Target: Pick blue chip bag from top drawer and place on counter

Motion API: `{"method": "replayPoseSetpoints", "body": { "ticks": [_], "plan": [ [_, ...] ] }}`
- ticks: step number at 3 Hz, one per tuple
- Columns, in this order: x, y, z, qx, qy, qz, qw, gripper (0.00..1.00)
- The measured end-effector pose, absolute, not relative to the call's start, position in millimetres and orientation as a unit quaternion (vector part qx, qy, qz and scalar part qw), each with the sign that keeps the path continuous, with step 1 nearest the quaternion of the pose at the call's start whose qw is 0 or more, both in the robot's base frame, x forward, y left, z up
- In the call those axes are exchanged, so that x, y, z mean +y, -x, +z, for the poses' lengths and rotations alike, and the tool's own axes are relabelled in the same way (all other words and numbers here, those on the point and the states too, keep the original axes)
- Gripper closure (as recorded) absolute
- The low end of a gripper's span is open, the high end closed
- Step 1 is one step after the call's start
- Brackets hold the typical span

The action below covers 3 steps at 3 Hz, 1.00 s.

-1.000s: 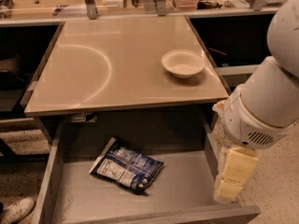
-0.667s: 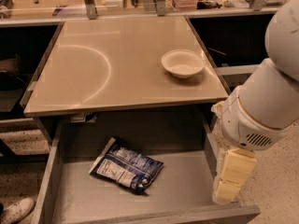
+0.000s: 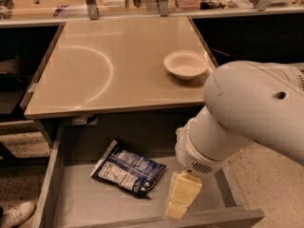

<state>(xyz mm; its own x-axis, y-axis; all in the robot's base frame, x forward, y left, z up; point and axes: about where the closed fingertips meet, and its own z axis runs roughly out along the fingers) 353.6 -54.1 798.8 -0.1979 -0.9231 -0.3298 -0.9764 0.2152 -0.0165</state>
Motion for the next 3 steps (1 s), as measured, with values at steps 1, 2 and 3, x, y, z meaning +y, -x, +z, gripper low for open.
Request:
{"method": "replayPoseSetpoints", "body": {
  "ticks": [1,2,3],
  "plan": [
    [-54,-353,798,0.767,0.619,0.100,0.135,0.00],
    [-31,-358,783,0.773,0.605,0.113,0.153,0.00],
    [3,-381,753,0.788,0.573,0.141,0.176,0.00]
  ]
}}
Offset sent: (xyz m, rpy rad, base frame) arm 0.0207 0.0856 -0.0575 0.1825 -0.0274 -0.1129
